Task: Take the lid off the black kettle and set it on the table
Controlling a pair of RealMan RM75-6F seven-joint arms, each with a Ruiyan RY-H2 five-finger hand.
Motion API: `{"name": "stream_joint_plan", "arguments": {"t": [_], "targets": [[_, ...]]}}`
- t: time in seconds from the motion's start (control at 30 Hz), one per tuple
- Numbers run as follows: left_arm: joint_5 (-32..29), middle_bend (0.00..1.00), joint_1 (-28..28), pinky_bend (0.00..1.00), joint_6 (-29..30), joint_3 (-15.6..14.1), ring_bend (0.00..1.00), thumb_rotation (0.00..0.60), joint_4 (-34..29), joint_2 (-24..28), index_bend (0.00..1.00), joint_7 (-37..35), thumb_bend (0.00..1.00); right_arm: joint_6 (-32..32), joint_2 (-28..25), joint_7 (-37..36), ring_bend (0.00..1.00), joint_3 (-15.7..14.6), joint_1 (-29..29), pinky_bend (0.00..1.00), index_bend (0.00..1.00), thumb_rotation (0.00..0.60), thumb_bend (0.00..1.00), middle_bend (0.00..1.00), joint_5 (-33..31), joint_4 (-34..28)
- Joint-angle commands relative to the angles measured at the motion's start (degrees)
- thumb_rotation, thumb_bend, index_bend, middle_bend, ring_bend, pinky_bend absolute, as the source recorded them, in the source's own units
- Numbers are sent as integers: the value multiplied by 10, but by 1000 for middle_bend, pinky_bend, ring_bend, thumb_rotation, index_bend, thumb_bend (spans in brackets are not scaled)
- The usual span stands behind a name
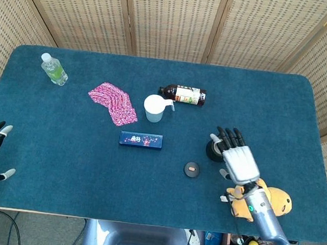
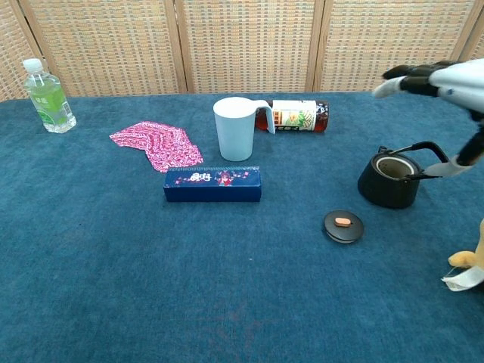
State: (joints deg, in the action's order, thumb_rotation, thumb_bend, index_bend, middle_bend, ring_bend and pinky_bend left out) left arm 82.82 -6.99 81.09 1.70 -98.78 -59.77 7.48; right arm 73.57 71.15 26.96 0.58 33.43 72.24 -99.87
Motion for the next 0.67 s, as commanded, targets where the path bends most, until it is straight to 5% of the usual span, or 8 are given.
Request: {"name": "stream_joint_plan", "arguments": {"t": [0.03,0.67], "targets": [[5,0,1,0,1,-3,0,600,-2,0,0,5,68,70,-52,-60,0,-44,-76,0,0,600,0,0,53,6],[28,0,11,0,26,-6,0,600,-1,-1,0,1,68,190,-38,-216,0,-48,-222,0,0,600,0,0,121,68]]}}
